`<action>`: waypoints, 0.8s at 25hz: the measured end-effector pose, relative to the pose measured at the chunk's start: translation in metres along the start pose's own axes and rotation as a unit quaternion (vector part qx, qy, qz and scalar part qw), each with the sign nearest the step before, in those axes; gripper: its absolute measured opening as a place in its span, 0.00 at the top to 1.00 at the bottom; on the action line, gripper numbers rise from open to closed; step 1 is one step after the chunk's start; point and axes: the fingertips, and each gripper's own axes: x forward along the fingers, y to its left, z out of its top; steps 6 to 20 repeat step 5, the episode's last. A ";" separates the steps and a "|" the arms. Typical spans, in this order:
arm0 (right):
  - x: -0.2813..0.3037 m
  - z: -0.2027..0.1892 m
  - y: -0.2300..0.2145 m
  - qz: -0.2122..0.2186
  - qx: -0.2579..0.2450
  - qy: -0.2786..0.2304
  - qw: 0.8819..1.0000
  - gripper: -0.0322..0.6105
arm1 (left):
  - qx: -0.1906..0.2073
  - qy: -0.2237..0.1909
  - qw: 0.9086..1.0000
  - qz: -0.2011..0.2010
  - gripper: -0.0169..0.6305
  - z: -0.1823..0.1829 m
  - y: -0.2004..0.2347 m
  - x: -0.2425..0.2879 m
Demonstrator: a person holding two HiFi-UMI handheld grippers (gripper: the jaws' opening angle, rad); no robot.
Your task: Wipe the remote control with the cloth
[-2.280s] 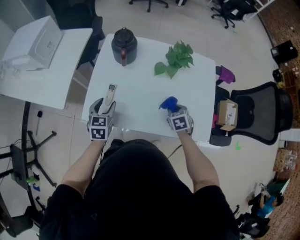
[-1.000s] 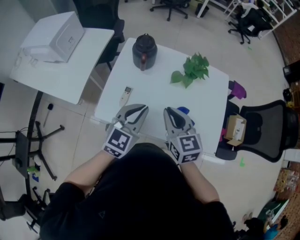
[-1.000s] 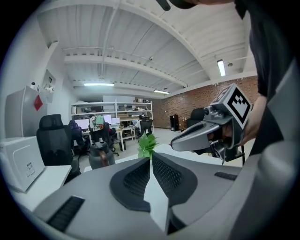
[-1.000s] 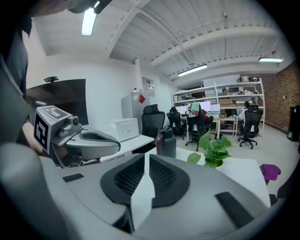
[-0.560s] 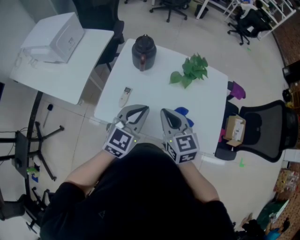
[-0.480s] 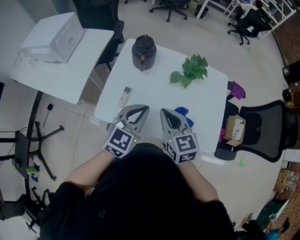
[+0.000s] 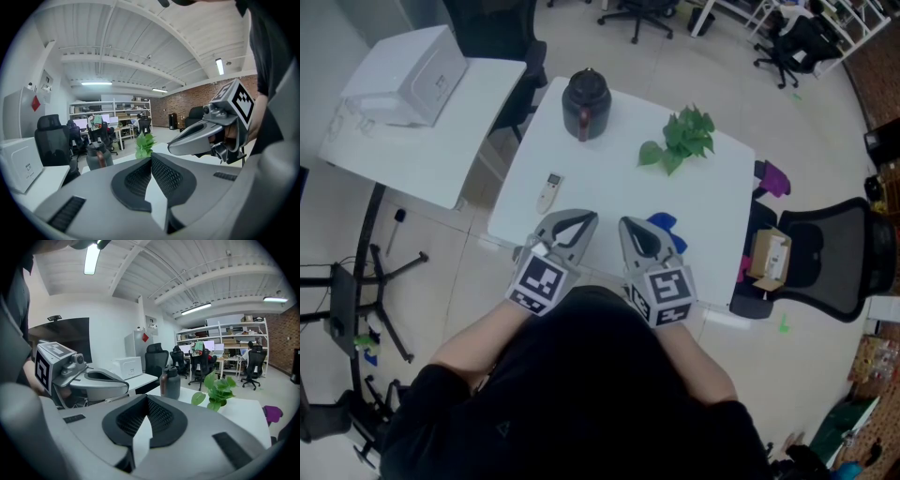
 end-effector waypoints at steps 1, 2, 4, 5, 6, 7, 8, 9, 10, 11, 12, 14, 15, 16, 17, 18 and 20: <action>0.000 0.000 0.000 0.000 0.000 0.001 1.000 0.94 | 0.000 0.000 1.000 0.000 0.99 0.000 0.000 0.000; 0.000 0.000 0.001 0.000 0.000 0.001 1.000 0.94 | 0.001 0.000 1.000 0.000 0.99 0.000 0.000 0.000; 0.000 0.000 0.001 0.000 -0.002 0.000 1.000 0.94 | 0.001 0.000 1.000 0.000 0.99 -0.001 0.000 0.001; 0.000 0.000 0.001 -0.001 -0.003 -0.001 1.000 0.94 | 0.001 0.001 1.000 0.000 0.99 -0.001 -0.001 0.001; 0.000 0.000 0.001 -0.001 -0.003 -0.001 1.000 0.94 | 0.001 0.001 1.000 0.000 0.99 -0.001 -0.001 0.001; 0.000 0.000 0.001 -0.001 -0.003 -0.001 1.000 0.94 | 0.001 0.001 1.000 0.000 0.99 -0.001 -0.001 0.001; 0.000 0.000 0.001 -0.001 -0.003 -0.001 1.000 0.94 | 0.001 0.001 1.000 0.000 0.99 -0.001 -0.001 0.001; 0.000 0.000 0.001 -0.001 -0.003 -0.001 1.000 0.94 | 0.001 0.001 1.000 0.000 0.99 -0.001 -0.001 0.001; 0.000 0.000 0.001 -0.001 -0.003 -0.001 1.000 0.94 | 0.001 0.001 1.000 0.000 0.99 -0.001 -0.001 0.001; 0.000 0.000 0.001 -0.001 -0.003 -0.001 1.000 0.94 | 0.001 0.001 1.000 0.000 0.99 -0.001 -0.001 0.001; 0.000 0.000 0.001 -0.001 -0.003 -0.001 1.000 0.94 | 0.001 0.001 1.000 0.000 0.99 -0.001 -0.001 0.001; 0.000 0.000 0.001 -0.001 -0.003 -0.001 1.000 0.94 | 0.001 0.001 1.000 0.000 0.99 -0.001 -0.001 0.001; 0.000 0.000 0.001 -0.001 -0.003 -0.001 1.000 0.94 | 0.001 0.001 1.000 0.000 0.99 -0.001 -0.001 0.001; 0.000 0.000 0.001 -0.001 -0.003 -0.001 1.000 0.94 | 0.001 0.001 1.000 0.000 0.99 -0.001 -0.001 0.001; 0.000 0.000 0.001 -0.001 -0.003 -0.001 1.000 0.94 | 0.001 0.001 1.000 0.000 0.99 -0.001 -0.001 0.001; 0.000 0.000 0.001 -0.001 -0.003 -0.001 1.000 0.94 | 0.001 0.001 1.000 0.000 0.99 -0.001 -0.001 0.001; 0.000 0.000 0.001 -0.001 -0.003 -0.001 1.000 0.94 | 0.001 0.001 1.000 0.000 0.99 -0.001 -0.001 0.001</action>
